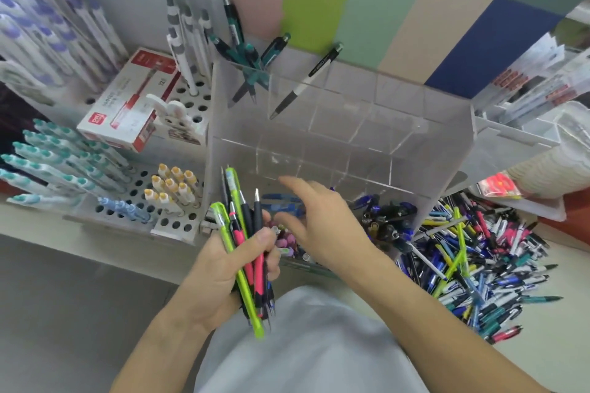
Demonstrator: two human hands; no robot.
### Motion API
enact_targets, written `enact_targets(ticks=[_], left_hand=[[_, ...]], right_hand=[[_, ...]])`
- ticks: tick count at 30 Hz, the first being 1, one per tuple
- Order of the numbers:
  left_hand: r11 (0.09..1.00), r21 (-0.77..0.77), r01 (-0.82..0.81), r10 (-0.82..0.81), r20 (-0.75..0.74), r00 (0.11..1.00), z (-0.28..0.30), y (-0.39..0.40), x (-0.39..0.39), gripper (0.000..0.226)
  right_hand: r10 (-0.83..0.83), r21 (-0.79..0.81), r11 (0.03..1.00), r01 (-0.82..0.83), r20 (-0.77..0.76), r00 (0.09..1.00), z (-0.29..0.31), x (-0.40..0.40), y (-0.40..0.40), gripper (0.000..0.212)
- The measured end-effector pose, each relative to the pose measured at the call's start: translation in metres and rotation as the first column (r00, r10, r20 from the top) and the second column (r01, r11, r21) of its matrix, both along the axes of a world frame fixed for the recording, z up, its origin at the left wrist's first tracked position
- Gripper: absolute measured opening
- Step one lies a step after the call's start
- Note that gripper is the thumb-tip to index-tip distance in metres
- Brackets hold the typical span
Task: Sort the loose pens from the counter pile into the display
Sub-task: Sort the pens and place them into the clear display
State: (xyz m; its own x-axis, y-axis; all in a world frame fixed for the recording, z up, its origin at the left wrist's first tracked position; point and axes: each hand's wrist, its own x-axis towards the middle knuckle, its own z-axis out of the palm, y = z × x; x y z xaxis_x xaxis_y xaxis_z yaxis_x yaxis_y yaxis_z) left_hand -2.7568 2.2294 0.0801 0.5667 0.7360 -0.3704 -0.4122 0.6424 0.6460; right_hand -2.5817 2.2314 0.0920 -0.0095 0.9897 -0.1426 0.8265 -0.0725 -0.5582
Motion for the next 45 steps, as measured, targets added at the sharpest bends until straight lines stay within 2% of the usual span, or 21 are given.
enact_targets(ticks=[1, 3, 5, 7, 8, 10, 12, 14, 18, 20, 22, 25, 27, 29, 32, 34, 37, 43, 45], left_hand=[[1.000, 0.016, 0.026, -0.026, 0.007, 1.000, 0.001, -0.002, 0.001, 0.049], [0.995, 0.063, 0.081, -0.081, -0.004, 0.997, 0.002, -0.004, 0.003, 0.044], [0.985, 0.095, 0.146, -0.145, -0.025, 0.989, 0.002, -0.006, 0.005, 0.039], [0.964, 0.116, 0.238, -0.235, -0.036, 0.971, 0.003, -0.007, 0.009, 0.031], [0.947, 0.136, 0.292, -0.288, -0.050, 0.956, 0.002, -0.008, 0.010, 0.026], [0.907, 0.152, 0.393, -0.383, -0.091, 0.919, 0.003, -0.009, 0.015, 0.027], [0.895, 0.131, 0.427, -0.414, -0.115, 0.903, 0.003, -0.010, 0.018, 0.035], [0.898, 0.124, 0.421, -0.404, -0.143, 0.904, 0.003, -0.011, 0.018, 0.033], [0.895, 0.117, 0.430, -0.395, -0.238, 0.887, 0.000, -0.017, 0.017, 0.031], [0.891, 0.119, 0.439, -0.395, -0.274, 0.877, -0.002, -0.018, 0.017, 0.040], [0.894, 0.113, 0.434, -0.396, -0.256, 0.882, -0.002, -0.019, 0.019, 0.047], [0.933, 0.002, 0.360, -0.354, -0.171, 0.919, 0.000, -0.019, 0.023, 0.056], [0.940, -0.141, 0.311, -0.317, -0.021, 0.948, 0.004, -0.020, 0.028, 0.063], [0.944, -0.200, 0.262, -0.258, 0.047, 0.965, 0.009, -0.021, 0.032, 0.062], [0.976, -0.147, 0.158, -0.168, -0.060, 0.984, 0.001, -0.023, 0.035, 0.053], [0.985, -0.142, 0.102, -0.118, -0.109, 0.987, -0.001, -0.025, 0.035, 0.049], [0.993, -0.068, 0.097, -0.106, -0.151, 0.983, -0.004, -0.028, 0.035, 0.040], [0.996, -0.078, 0.042, -0.056, -0.197, 0.979, -0.006, -0.027, 0.035, 0.036], [0.994, -0.097, 0.041, -0.061, -0.216, 0.975, -0.008, -0.025, 0.035, 0.050]], right_hand=[[-0.028, 0.038, 0.999, 0.028, 0.013, 1.000, 0.006, 0.002, -0.007, 0.055], [-0.082, 0.207, 0.975, 0.080, 0.000, 0.997, 0.018, 0.004, -0.022, 0.044], [-0.117, 0.300, 0.938, 0.172, -0.192, 0.974, 0.031, 0.005, -0.030, 0.028], [-0.137, 0.143, 0.967, 0.211, -0.406, 0.903, 0.044, 0.008, -0.025, 0.031], [-0.133, 0.045, 0.985, 0.165, -0.405, 0.905, 0.048, 0.009, -0.019, 0.037], [-0.090, -0.017, 0.996, 0.089, -0.318, 0.944, 0.049, 0.015, -0.013, 0.036], [-0.123, 0.021, 0.990, 0.138, -0.345, 0.931, 0.048, 0.020, -0.011, 0.021], [-0.169, 0.055, 0.975, 0.216, -0.448, 0.878, 0.050, 0.027, -0.011, 0.009], [-0.198, 0.221, 0.875, 0.430, -0.648, 0.736, 0.072, 0.041, -0.011, 0.007], [-0.158, 0.302, 0.846, 0.439, -0.645, 0.748, 0.085, 0.047, -0.015, 0.001], [-0.139, 0.271, 0.885, 0.379, -0.623, 0.770, 0.092, 0.053, -0.018, 0.010], [-0.113, 0.023, 0.989, 0.145, -0.508, 0.854, 0.087, 0.058, -0.017, 0.009], [-0.082, -0.105, 0.994, 0.039, -0.443, 0.893, 0.078, 0.053, -0.019, 0.007], [-0.095, -0.183, 0.983, 0.008, -0.473, 0.876, 0.071, 0.042, -0.023, 0.013], [-0.059, -0.243, 0.969, -0.047, -0.412, 0.909, 0.063, 0.025, -0.029, 0.016], [-0.034, -0.209, 0.977, -0.047, -0.367, 0.929, 0.060, 0.019, -0.030, 0.012], [-0.039, -0.211, 0.977, -0.038, -0.349, 0.936, 0.059, 0.019, -0.029, 0.004], [-0.060, -0.241, 0.970, -0.027, -0.348, 0.935, 0.056, 0.025, -0.034, 0.025], [-0.029, -0.218, 0.975, -0.038, -0.300, 0.954, 0.053, 0.024, -0.036, 0.041]])
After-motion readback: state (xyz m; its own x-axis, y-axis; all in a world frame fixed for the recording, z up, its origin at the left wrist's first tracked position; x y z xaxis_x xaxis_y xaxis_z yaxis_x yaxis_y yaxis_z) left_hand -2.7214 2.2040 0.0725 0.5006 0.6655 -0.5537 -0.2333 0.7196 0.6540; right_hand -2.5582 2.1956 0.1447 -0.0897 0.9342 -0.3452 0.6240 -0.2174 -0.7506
